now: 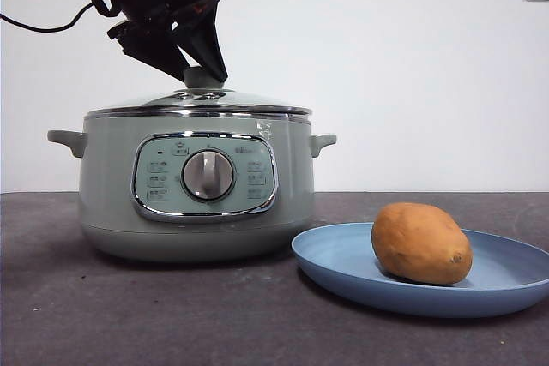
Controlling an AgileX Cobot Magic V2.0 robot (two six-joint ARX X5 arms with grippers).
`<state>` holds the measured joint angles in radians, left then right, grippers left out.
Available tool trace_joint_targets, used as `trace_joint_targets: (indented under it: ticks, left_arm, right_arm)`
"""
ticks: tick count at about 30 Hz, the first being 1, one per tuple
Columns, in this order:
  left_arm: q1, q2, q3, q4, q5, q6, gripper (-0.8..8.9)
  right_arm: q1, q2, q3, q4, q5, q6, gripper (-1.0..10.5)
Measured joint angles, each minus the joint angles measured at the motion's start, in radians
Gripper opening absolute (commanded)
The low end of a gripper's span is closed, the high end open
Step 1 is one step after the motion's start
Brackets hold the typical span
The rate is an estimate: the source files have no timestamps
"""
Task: Take the potato out from the steamer,put the potato on the plate,close the lid
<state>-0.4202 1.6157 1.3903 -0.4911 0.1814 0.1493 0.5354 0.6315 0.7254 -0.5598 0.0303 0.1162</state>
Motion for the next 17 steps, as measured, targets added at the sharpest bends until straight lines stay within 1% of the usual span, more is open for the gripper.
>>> trace_joint_targets:
  ticks: [6, 17]
  left_arm:
    - [-0.001, 0.000, 0.009, -0.030, -0.005, 0.000, -0.09]
    - [-0.002, 0.000, 0.011, -0.032, -0.023, 0.000, -0.08]
  right_arm:
    - [0.000, 0.000, 0.000, 0.000, 0.000, 0.000, 5.7]
    - [0.000, 0.003, 0.000, 0.000, 0.000, 0.000, 5.7]
